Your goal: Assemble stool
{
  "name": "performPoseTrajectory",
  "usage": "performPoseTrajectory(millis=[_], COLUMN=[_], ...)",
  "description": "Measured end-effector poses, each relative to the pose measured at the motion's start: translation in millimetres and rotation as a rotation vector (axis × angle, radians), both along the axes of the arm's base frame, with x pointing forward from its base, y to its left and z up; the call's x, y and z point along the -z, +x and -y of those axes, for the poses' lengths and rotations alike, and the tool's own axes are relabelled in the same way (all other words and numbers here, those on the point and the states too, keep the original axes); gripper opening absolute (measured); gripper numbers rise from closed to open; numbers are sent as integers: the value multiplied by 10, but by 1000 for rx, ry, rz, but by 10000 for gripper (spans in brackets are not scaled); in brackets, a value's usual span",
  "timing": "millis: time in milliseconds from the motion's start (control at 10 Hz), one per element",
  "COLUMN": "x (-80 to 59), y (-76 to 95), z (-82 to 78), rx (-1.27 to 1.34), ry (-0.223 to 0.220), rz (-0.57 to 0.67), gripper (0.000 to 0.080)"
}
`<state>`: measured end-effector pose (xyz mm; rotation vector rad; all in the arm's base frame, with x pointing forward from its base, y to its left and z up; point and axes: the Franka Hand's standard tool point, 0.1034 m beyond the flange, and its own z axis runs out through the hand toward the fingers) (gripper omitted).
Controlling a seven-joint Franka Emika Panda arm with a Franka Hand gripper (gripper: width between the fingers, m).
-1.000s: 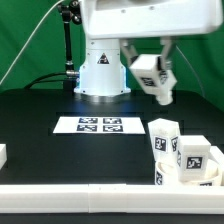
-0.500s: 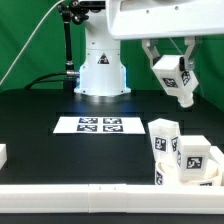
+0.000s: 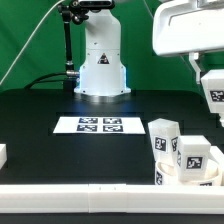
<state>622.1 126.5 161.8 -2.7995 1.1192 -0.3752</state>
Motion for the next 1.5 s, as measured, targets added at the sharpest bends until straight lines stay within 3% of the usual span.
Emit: performPoseTrajectory(millis=[200,400,600,1000,1200,1500], x=[13,156,194,207,314,339], y=[1,-5,30,40,64,82], z=[9,146,271,208,-13,50], rx=[-9,-187,-186,-188,-241,-275], ry=[-4,-79,-82,-88,-142,-166], rz=[-2,-32,-20,-4,84,88], gripper=[340,340,340,340,340,340])
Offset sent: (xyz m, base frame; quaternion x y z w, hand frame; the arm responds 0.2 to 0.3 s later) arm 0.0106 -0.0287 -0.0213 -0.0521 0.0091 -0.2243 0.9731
